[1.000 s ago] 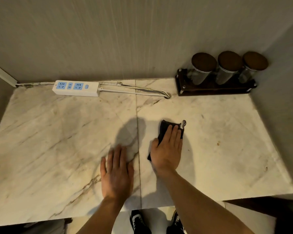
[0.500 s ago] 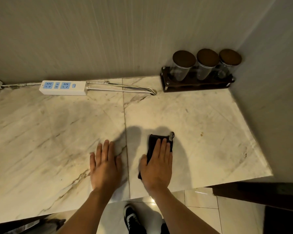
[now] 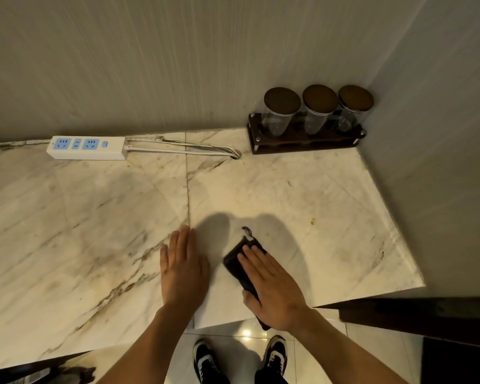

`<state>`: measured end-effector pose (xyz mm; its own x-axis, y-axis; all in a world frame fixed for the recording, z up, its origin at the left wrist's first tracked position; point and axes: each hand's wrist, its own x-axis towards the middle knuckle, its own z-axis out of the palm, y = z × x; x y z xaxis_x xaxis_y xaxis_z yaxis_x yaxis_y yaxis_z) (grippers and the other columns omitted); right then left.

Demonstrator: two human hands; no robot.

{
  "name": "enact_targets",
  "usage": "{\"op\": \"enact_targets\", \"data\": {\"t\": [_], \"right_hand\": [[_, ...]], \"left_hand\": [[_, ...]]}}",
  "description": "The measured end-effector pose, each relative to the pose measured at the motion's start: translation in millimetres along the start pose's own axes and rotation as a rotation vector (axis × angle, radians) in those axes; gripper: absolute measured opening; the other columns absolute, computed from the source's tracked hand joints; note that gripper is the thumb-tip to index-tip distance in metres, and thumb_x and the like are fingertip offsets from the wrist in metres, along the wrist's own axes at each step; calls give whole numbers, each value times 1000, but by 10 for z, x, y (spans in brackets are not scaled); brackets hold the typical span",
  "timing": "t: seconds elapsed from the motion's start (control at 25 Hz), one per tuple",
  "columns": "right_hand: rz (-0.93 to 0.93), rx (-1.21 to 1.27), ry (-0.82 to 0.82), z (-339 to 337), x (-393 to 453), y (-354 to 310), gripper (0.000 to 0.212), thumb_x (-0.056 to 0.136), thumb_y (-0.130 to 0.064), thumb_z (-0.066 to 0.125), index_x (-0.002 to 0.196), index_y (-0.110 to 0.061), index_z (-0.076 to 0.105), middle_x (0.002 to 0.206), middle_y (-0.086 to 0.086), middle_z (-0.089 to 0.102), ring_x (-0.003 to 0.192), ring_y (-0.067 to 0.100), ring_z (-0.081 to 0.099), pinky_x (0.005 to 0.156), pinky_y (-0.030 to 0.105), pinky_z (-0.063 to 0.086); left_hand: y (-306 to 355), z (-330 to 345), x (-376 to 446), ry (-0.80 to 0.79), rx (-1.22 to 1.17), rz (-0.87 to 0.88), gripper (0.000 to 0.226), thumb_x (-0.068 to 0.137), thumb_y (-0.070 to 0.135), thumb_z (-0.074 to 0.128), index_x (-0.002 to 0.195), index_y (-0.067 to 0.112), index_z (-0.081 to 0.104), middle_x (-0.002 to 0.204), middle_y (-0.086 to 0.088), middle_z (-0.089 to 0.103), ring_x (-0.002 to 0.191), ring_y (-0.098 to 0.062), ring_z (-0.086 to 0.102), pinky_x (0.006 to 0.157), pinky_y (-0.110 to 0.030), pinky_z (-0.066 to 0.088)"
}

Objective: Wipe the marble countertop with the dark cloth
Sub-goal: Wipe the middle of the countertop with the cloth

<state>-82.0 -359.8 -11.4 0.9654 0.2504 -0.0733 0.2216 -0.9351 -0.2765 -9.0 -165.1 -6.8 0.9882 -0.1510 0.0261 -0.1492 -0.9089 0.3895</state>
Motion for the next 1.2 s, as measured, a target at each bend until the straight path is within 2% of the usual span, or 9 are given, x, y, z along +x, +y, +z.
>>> {"op": "enact_targets", "data": {"t": [0.16,0.36,0.52,0.72,0.88,1.2], "right_hand": [[-193,-31,-149,-152,52,297,67,93,-41,40,151,-18,14,160,1,8,146,12,-2,118,33,4],[-286,-43,-165,-229,187,447,64,95,-39,39,151,-17,16,159,2,10,146,12,0,118,35,7],[-305,-64,-160,-268,388,574,64,95,-40,36,151,-17,14,159,1,9,146,14,1,118,39,11],[-304,-64,-161,-325,692,731,64,95,-39,36,151,-15,14,159,3,10,146,15,1,118,37,9],[-288,-38,-134,-362,955,843,64,94,-38,39,150,-15,18,159,3,12,146,14,3,118,34,9],[-182,-38,-76,-439,1479,998,65,94,-42,35,151,-18,15,159,1,10,145,13,2,118,34,7]], "left_hand": [[185,79,94,15,-48,-51,56,95,31,33,144,5,32,151,-16,34,142,-31,23,117,-47,10],[216,207,147,-3,-6,-132,59,95,36,22,148,10,26,156,-9,25,145,-23,10,118,-44,4],[228,234,140,-24,68,-120,61,95,39,21,149,9,21,158,-9,21,146,-23,9,118,-45,3],[245,246,157,-19,122,-130,60,95,38,26,146,7,27,154,-12,29,144,-27,19,117,-47,9],[240,259,168,-15,124,-144,60,95,39,29,146,8,29,154,-10,31,143,-26,19,116,-45,7],[264,222,166,15,111,-106,58,93,34,37,143,4,36,151,-16,35,141,-32,24,115,-52,16]]}}
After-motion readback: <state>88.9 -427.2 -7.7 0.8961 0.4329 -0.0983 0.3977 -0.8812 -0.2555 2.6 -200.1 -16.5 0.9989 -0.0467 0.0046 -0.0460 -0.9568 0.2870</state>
